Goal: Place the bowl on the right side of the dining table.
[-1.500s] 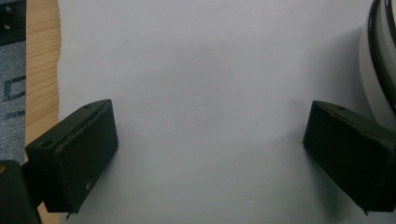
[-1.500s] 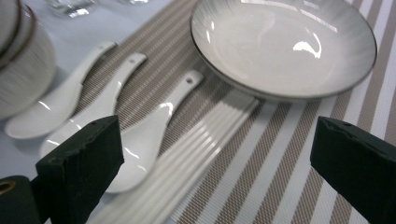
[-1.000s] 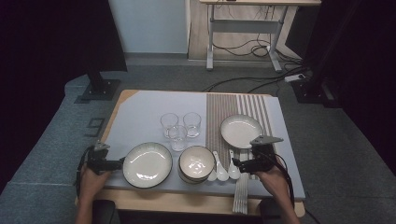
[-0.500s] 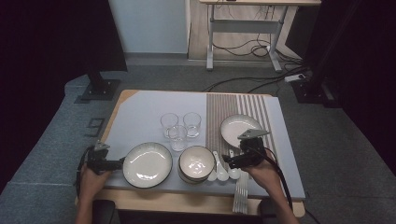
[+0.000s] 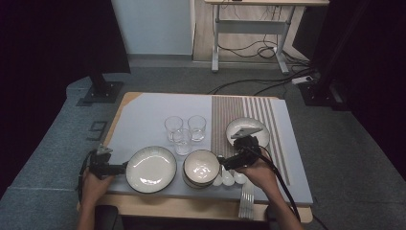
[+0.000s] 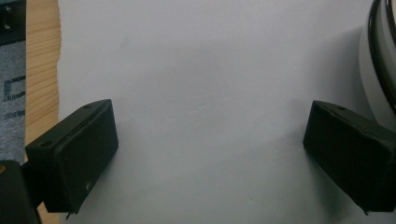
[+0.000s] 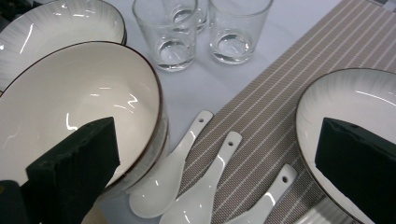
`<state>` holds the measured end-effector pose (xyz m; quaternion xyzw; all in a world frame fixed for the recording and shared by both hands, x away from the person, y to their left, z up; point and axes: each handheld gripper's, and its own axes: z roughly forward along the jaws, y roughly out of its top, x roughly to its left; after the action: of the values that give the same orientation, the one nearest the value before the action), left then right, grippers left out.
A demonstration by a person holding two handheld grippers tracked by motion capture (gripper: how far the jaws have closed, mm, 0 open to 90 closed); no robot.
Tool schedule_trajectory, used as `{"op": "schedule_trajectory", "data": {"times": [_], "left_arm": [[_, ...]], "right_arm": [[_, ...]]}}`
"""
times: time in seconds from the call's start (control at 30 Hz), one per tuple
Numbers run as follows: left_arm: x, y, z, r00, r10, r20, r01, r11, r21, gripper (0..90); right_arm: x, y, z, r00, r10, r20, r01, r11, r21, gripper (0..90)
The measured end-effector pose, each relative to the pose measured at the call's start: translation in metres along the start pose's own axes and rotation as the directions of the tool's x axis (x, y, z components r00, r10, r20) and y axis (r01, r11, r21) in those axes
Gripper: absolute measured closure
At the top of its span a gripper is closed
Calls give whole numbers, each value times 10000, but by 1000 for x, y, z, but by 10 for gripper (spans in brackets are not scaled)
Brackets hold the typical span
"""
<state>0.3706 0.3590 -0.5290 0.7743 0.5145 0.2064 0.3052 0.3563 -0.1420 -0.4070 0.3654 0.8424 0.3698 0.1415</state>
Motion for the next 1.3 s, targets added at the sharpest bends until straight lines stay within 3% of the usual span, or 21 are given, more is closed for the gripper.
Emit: {"op": "schedule_trajectory", "data": {"times": [0.17, 0.43, 0.73, 1.0, 1.2, 1.3], "left_arm": [[0, 0, 0, 10000, 2, 2, -2, 10000, 0, 30], [0, 0, 0, 10000, 14, 6, -14, 10000, 12, 30], [0, 0, 0, 10000, 0, 3, 0, 10000, 6, 30], [0, 0, 0, 10000, -1, 5, 1, 10000, 8, 30], [0, 0, 0, 10000, -5, 5, 5, 10000, 9, 30], [0, 0, 0, 10000, -1, 5, 1, 10000, 8, 30]], "right_arm": [[7, 5, 10, 10000, -31, -79, 33, 9996, 283, 6], [17, 13, 25, 9990, -436, -118, 443, 9966, 688, 152], [24, 15, 42, 9973, -659, -327, 696, 9893, 1285, 457], [23, 16, 50, 9960, -743, -503, 818, 9821, 1698, 665], [24, 18, 53, 9944, -636, -844, 785, 9793, 1867, 809], [25, 19, 54, 9945, -630, -836, 784, 9774, 1961, 816]]}}
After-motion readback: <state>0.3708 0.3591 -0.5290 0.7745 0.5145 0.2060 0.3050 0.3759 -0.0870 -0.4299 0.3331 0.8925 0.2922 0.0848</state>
